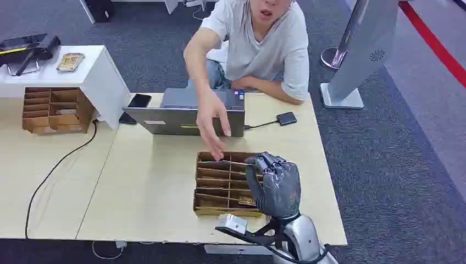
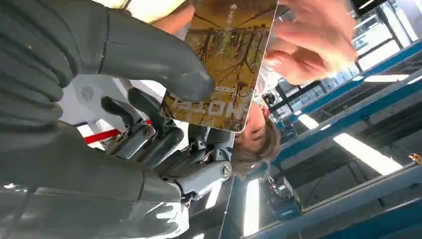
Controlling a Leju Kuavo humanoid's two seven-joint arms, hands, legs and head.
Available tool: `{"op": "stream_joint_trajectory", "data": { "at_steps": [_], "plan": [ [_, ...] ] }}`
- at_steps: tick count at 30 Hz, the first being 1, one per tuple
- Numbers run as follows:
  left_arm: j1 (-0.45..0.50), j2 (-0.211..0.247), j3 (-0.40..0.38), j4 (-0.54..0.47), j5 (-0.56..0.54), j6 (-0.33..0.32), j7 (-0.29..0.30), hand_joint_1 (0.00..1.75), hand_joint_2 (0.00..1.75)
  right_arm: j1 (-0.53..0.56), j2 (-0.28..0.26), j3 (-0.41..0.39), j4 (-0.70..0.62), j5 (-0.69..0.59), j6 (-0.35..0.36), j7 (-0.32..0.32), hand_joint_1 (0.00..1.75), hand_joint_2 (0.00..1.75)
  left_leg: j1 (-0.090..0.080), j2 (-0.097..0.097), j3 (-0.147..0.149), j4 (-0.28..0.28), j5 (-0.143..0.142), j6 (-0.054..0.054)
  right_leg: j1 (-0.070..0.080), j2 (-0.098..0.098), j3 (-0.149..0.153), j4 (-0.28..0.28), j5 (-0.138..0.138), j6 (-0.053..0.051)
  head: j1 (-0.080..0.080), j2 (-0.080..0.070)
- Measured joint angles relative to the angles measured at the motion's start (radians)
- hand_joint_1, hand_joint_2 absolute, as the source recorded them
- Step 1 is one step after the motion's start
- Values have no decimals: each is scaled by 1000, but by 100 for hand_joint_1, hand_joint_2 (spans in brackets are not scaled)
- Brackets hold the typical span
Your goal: Pass the card to the sensor for recognition and then transmit it.
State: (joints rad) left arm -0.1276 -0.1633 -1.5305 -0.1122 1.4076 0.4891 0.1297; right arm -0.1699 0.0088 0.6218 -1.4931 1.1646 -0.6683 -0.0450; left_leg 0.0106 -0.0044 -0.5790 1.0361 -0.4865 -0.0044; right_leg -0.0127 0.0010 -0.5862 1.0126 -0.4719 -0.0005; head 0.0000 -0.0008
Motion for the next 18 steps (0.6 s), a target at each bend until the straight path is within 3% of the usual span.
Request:
{"op": "stream_joint_trajectory", "data": {
  "at_steps": [4,10,15,18],
  "plan": [
    [0,0,0,0,3,0,0,0,0,-4,0,7,0,-41,0,-13,175,175,0,0,0,0,0,0,0,0,0,0,0,0,0,0],
    [0,0,0,0,10,1,-3,0,0,-4,0,29,-2,-233,15,-93,175,175,0,0,0,0,0,0,0,0,0,0,0,0,0,0],
    [0,0,0,0,14,2,-6,0,0,10,-2,45,-29,-485,98,-208,175,175,0,0,0,0,0,0,0,0,0,0,0,0,0,0],
    [0,0,0,0,14,2,-6,0,0,18,-3,48,-44,-537,120,-230,175,175,0,0,0,0,0,0,0,0,0,0,0,0,0,0]
  ]
}}
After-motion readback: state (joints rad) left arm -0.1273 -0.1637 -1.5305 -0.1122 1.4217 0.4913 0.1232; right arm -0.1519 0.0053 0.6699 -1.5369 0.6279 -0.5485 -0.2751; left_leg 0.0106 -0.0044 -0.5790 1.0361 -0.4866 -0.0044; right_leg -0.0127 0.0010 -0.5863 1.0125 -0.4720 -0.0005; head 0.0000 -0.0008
